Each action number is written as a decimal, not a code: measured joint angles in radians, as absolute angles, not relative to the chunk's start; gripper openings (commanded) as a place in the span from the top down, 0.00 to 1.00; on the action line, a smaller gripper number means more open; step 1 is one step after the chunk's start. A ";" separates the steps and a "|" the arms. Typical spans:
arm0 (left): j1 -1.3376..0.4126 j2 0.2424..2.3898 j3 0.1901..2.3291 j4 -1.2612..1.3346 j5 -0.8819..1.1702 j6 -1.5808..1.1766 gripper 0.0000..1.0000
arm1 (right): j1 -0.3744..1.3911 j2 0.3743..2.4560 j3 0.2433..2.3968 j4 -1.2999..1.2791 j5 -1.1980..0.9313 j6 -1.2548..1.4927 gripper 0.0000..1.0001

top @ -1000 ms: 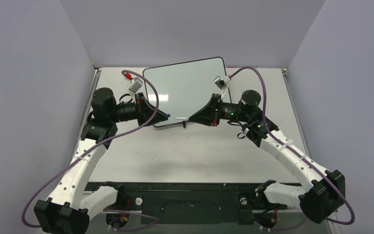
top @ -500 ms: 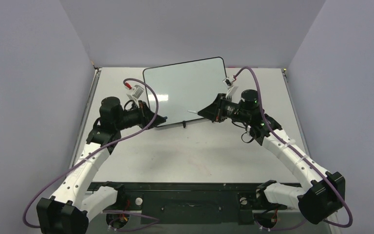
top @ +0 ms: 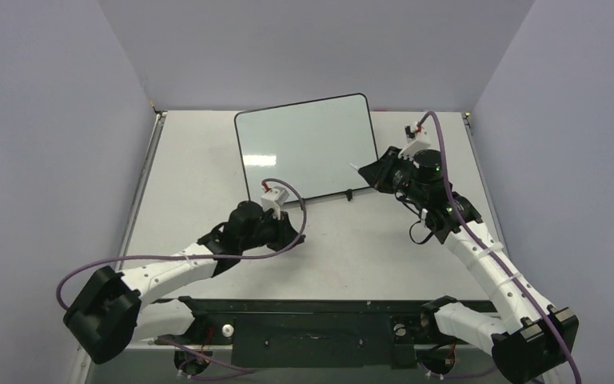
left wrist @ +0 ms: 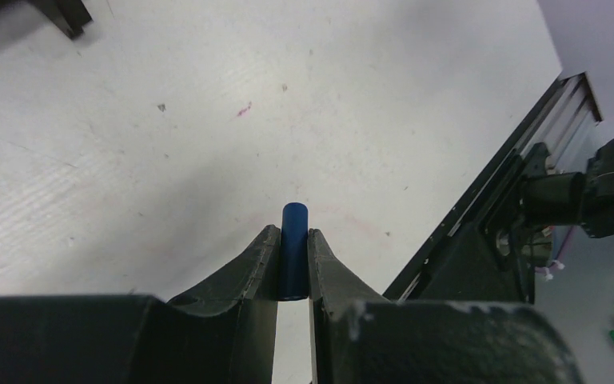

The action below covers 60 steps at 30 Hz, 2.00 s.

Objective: Write a sentence on the whiteboard
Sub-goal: Put down the pen cap at the corner of the board, then move the whiteboard to the center of the board.

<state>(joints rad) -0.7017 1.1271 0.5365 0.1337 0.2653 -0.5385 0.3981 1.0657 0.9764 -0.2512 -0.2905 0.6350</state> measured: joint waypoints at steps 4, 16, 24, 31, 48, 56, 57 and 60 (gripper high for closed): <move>-0.788 1.274 0.523 0.220 0.213 -0.540 1.00 | 0.371 1.057 0.956 -0.263 -0.238 0.636 1.00; -0.874 1.585 0.553 0.403 0.147 -0.546 0.96 | 0.343 1.050 0.923 -0.295 -0.197 0.637 1.00; -0.890 1.626 0.583 0.430 0.120 -0.538 0.71 | 0.339 1.049 0.914 -0.299 -0.193 0.636 1.00; -0.890 1.631 0.598 0.435 0.108 -0.531 0.45 | 0.323 1.049 0.914 -0.301 -0.190 0.634 1.00; -0.794 1.386 0.756 0.153 0.053 -0.428 0.43 | 0.300 1.018 0.902 -0.307 -0.138 0.612 1.00; -0.523 1.299 0.942 0.020 0.082 -0.379 0.46 | 0.295 0.950 0.900 -0.312 -0.086 0.613 1.00; -0.498 1.311 0.974 0.004 0.089 -0.378 0.46 | 0.295 0.950 0.900 -0.313 -0.086 0.613 1.00; -0.420 1.386 1.124 -0.050 0.111 -0.366 0.41 | 0.295 0.950 0.900 -0.319 -0.086 0.613 1.00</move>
<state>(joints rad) -0.4198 1.3857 1.1236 -0.0498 0.1112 -0.3660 0.2951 0.9504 0.9001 -0.3195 -0.0856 0.6128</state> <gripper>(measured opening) 0.545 0.105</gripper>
